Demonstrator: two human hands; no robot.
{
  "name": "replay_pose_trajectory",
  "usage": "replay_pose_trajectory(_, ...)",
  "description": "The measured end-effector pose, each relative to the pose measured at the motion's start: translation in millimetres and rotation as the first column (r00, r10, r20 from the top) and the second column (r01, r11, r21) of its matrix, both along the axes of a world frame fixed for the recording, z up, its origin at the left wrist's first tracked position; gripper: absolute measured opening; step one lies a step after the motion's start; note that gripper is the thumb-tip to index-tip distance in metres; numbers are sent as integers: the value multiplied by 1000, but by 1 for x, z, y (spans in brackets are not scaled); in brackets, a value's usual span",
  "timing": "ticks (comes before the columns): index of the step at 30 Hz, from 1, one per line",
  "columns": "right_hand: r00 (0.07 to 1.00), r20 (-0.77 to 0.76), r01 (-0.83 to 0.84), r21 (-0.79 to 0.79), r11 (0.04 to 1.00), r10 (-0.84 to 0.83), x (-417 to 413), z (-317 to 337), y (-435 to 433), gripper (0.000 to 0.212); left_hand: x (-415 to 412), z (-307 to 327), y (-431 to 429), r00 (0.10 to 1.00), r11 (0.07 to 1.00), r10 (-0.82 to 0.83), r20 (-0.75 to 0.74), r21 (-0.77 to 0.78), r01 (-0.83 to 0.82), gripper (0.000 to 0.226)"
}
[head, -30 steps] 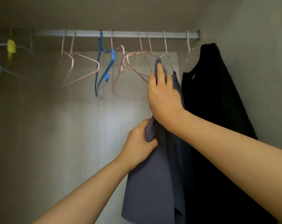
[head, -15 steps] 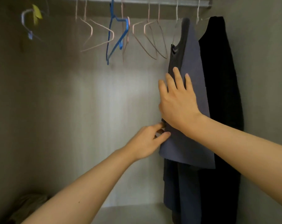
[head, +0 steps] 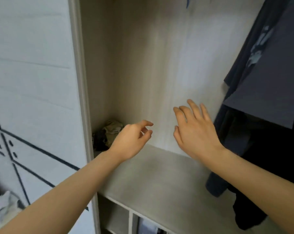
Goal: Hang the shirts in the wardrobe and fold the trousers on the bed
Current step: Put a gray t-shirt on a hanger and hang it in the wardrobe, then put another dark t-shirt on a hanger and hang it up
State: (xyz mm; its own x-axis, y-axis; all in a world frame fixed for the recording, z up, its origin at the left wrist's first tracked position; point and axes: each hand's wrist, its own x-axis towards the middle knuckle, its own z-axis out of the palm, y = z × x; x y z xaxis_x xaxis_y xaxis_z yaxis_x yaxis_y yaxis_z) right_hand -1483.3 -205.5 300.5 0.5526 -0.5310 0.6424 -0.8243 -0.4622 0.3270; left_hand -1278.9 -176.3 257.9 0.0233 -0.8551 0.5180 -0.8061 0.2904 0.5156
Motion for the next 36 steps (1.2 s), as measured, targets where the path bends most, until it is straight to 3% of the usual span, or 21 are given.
replay_pose_trajectory(5,966,43,-258,80,963,256,60,-49,34,49,42,-39,77,975,980,198,102,-8,-198,30)
replay_pose_trajectory(9,881,73,-473,148,868,468,120,-81,75,45,81,-67,143,923,926,365,123,55,-374,33)
replay_pose_trajectory(16,706,108,-686,352,637,700,219,-163,140,47,161,-141,260,755,744,655,-38,211,-634,32)
replay_pose_trajectory(22,642,138,-690,532,490,754,313,-232,187,39,228,-205,342,581,577,808,-93,316,-753,26)
replay_pose_trajectory(28,600,34,-553,739,384,800,398,-290,219,36,306,-252,388,476,471,874,-100,419,-777,27)
replay_pose_trajectory(36,626,15,-420,849,321,780,498,-323,232,35,384,-300,414,349,356,929,-123,554,-752,28)
